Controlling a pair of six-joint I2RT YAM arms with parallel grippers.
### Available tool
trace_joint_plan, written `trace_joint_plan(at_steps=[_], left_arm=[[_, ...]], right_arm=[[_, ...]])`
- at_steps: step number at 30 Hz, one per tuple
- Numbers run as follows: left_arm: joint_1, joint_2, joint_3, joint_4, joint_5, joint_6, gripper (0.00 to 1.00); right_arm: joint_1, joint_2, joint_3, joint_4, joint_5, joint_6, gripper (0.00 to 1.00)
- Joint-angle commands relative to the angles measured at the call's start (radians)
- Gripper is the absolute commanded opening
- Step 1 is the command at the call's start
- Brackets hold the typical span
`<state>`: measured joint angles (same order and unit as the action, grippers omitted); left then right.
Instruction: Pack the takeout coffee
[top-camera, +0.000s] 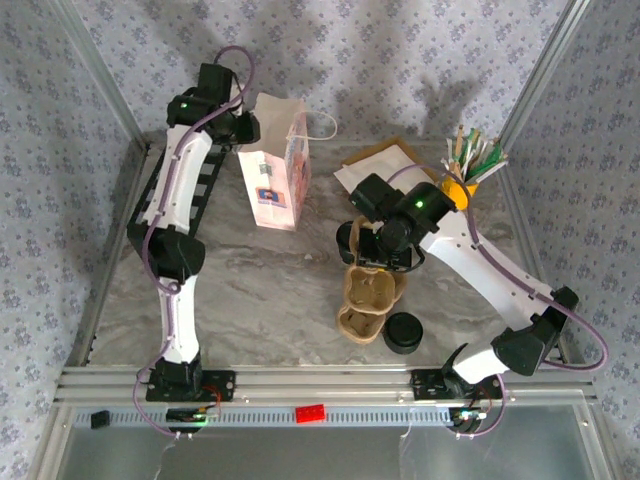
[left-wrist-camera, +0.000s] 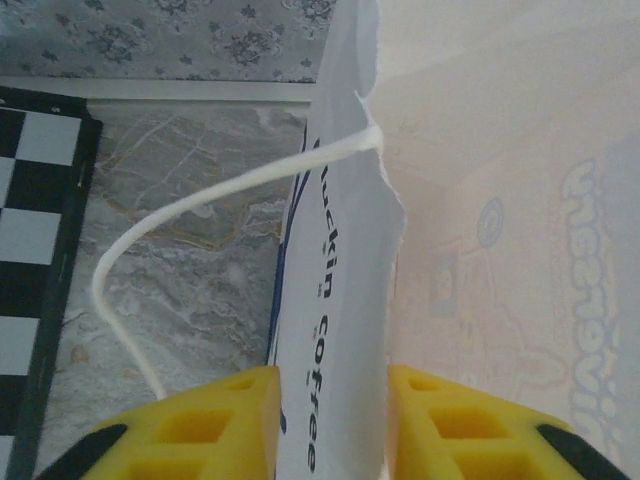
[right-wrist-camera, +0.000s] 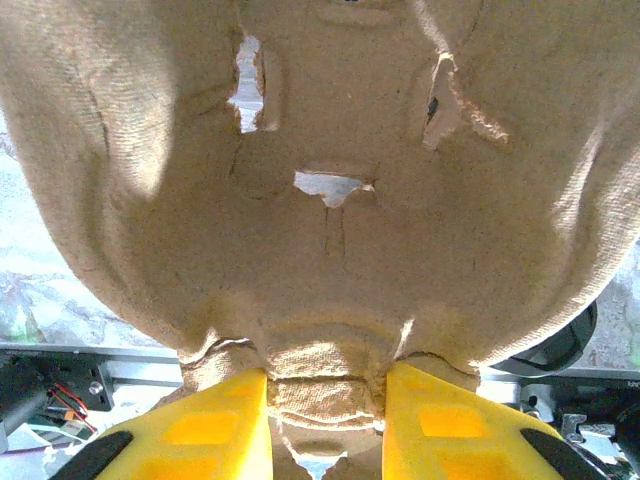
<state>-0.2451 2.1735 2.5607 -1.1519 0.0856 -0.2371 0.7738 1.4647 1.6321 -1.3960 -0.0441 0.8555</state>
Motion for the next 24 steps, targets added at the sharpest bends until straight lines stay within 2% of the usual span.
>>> trace_joint_plan(at_steps=[1,11,14,19,24], left_arm=[[-0.008,0.014,0.047,-0.006,0.031,0.009,0.26],[-0.017,-0.05,0.043,-0.11,0.038,-0.044,0.09],[-0.039,-0.089,0.032,-0.159,0.001,-0.054,0.0],[-0.063,-0.204,-0.079,-0.155,0.017,-0.123,0.0],[-0.111,-0.387,-0.31,-0.081,-0.01,-0.187,0.0]], right_arm=[[-0.007,0.009,0.036,-0.046,0.022,-0.014,0.28],[-0.001,0.029,0.076,-0.061,0.047,-0.029,0.28],[0.008,0.028,0.085,-0.064,0.039,-0.027,0.28],[0.033,0.021,0.106,-0.092,0.038,-0.011,0.28],[0.065,-0.006,0.122,-0.101,0.018,0.016,0.28]])
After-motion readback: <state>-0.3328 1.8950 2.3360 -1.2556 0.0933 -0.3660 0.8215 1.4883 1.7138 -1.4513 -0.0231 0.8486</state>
